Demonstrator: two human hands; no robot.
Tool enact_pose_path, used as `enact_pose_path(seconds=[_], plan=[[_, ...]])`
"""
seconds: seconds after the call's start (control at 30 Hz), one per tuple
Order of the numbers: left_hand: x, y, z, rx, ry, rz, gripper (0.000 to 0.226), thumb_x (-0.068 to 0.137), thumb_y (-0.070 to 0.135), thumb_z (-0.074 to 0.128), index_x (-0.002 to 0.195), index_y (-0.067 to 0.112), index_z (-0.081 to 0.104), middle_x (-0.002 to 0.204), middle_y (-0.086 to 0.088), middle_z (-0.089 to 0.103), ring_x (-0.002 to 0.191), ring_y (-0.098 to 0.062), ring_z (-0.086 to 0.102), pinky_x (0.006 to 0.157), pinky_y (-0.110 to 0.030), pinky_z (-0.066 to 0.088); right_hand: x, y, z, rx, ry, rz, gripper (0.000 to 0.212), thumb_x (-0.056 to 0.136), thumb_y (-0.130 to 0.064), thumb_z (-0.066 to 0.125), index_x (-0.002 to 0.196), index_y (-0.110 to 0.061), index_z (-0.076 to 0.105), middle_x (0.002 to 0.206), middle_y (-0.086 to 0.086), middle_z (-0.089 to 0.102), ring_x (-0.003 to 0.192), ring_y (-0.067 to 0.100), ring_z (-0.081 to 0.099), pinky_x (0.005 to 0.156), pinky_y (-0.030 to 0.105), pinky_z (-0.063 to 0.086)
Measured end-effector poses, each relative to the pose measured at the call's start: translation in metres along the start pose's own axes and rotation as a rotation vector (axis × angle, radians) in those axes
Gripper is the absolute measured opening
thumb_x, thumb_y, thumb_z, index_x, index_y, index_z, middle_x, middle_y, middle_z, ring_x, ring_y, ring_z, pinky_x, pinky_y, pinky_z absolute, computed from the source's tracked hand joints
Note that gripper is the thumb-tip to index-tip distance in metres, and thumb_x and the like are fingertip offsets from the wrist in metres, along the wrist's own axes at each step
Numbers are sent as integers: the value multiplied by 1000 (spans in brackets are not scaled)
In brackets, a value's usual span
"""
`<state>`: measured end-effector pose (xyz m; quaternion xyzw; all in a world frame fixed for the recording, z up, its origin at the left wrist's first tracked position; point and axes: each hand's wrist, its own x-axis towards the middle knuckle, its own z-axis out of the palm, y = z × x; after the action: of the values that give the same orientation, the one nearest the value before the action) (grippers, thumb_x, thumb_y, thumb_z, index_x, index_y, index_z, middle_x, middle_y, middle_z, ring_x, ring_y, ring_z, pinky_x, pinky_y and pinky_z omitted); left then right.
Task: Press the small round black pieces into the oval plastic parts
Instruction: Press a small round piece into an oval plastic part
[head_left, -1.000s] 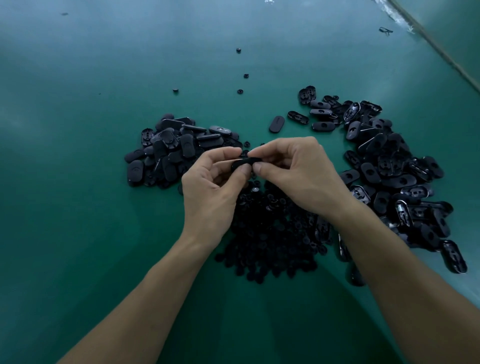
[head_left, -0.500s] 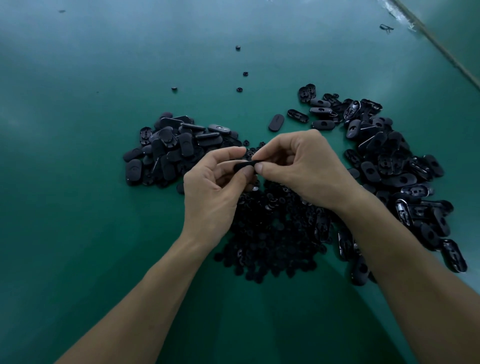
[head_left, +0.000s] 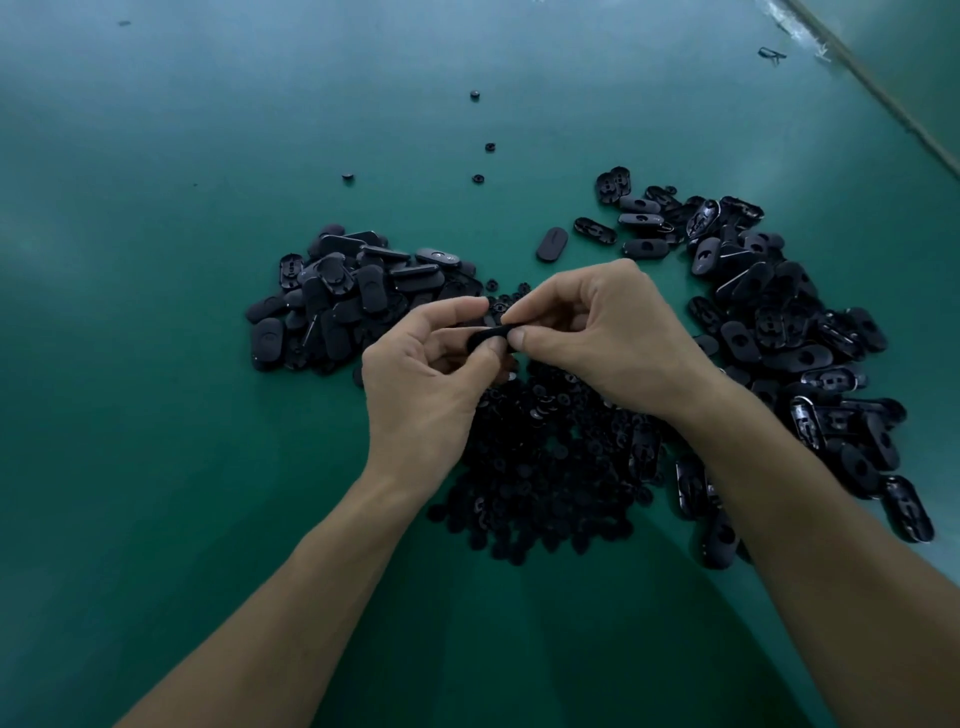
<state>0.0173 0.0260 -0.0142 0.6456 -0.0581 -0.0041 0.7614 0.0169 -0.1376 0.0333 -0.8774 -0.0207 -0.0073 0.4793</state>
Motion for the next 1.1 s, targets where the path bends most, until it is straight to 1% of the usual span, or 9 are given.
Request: enact_pose_path(seconds=[0.17, 0.27, 0.4, 0.53, 0.67, 0.77, 0.87, 0.97, 1.1], plan=[[1, -1, 0, 35, 45, 2, 25, 86, -4, 74, 95, 19, 70, 75, -2, 75, 65, -16, 73, 63, -21, 57, 4, -2, -7, -65, -35, -4, 11, 89, -18, 74, 97, -26, 78, 81, -8, 75, 74, 3, 70, 76, 23, 58], [2, -1, -2, 0, 88, 13, 18, 91, -2, 69, 96, 14, 71, 76, 1, 73, 66, -14, 71, 62, -21, 56, 20, 11, -23, -276, 104, 72, 29, 98, -17, 63, 126, -22, 68, 115, -6, 69, 94, -2, 64, 98, 25, 52], [4, -1, -4, -90, 168, 12, 15, 98, -1, 61, 106, 10, 68, 80, 7, 71, 76, -13, 69, 69, -24, 58, 38, 39, -41, -589, 208, 307, 45, 101, -11, 50, 146, -13, 50, 147, 13, 42, 132, 30, 46, 114, 39, 36], [7, 1, -1, -187, 248, -24, 25, 100, -3, 55, 122, 9, 60, 98, 2, 69, 92, -11, 70, 78, -25, 59, 37, 50, -40, -703, 207, 358, 42, 103, -16, 48, 145, -13, 50, 142, 15, 41, 129, 37, 40, 110, 43, 35], [10, 2, -2, -213, 317, -59, 42, 99, -5, 54, 138, 11, 46, 132, -16, 53, 110, -8, 64, 88, -24, 57, 33, 51, -37, -646, 279, 306, 34, 103, -14, 51, 135, -15, 62, 135, 17, 47, 119, 33, 53, 105, 39, 43], [9, 1, -2, -148, 330, -62, 50, 98, -3, 58, 139, 19, 41, 149, -15, 39, 121, -4, 60, 97, -26, 54, 34, 51, -42, -550, 283, 358, 33, 98, -20, 62, 130, -13, 64, 130, 15, 57, 113, 29, 59, 105, 41, 47], [8, 1, -2, -105, 321, -56, 63, 98, -3, 57, 152, 14, 30, 153, 2, 32, 122, 0, 59, 101, -30, 53, 34, 49, -45, -481, 315, 365, 30, 92, -19, 72, 121, -13, 69, 121, 11, 65, 107, 23, 61, 101, 37, 49], [7, 1, 0, -119, 293, -23, 67, 100, -7, 53, 156, 19, 25, 153, 10, 28, 116, -8, 65, 89, -24, 57, 33, 50, -43, -489, 344, 302, 17, 89, -17, 74, 107, -19, 73, 118, 10, 65, 106, 21, 60, 100, 35, 49], [4, 1, 0, -28, 193, 49, 47, 99, -2, 56, 137, 24, 48, 137, 10, 53, 94, -17, 74, 77, -23, 58, 29, 48, -35, -405, 355, 175, 14, 92, -11, 70, 102, -21, 74, 110, 2, 69, 100, 14, 65, 95, 30, 53]])
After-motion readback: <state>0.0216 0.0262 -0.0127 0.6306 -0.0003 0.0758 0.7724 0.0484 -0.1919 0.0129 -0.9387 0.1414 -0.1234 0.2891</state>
